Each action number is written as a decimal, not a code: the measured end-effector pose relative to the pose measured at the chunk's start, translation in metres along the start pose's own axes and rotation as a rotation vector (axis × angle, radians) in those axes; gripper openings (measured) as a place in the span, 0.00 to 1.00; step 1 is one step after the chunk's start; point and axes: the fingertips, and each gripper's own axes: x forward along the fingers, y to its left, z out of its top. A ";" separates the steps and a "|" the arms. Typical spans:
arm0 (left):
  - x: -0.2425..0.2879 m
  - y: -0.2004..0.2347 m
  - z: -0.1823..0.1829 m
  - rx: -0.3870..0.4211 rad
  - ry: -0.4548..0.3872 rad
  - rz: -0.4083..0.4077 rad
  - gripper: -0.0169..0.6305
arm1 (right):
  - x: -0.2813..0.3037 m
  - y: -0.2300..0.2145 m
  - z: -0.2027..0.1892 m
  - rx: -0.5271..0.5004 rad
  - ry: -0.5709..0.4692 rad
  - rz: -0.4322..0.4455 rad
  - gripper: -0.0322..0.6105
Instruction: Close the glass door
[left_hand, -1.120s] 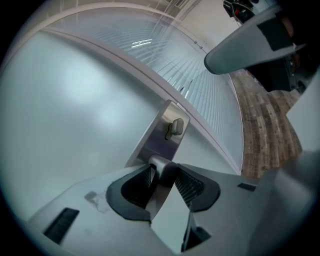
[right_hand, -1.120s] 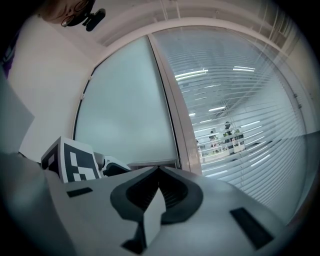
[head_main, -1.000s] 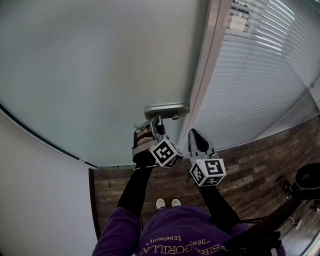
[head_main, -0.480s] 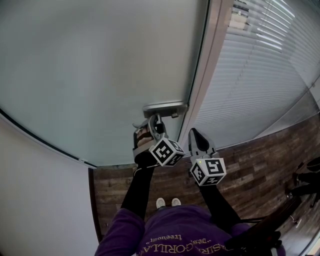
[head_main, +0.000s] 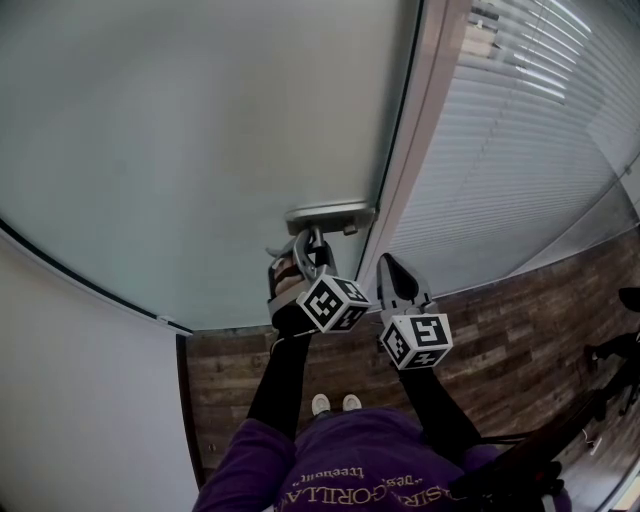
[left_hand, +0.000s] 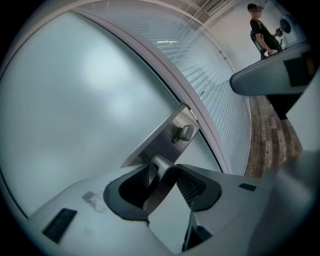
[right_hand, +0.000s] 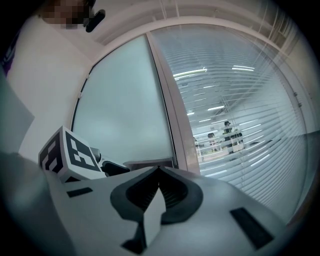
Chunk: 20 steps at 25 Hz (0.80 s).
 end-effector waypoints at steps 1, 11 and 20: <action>0.000 0.000 0.000 -0.033 -0.001 -0.014 0.27 | 0.000 0.000 0.000 0.000 0.000 0.000 0.05; 0.011 0.000 0.000 -0.117 0.010 -0.072 0.27 | 0.000 0.001 0.001 -0.004 -0.005 0.002 0.05; 0.013 0.001 0.001 -0.107 0.018 -0.078 0.27 | 0.001 0.003 0.005 -0.004 -0.014 0.000 0.05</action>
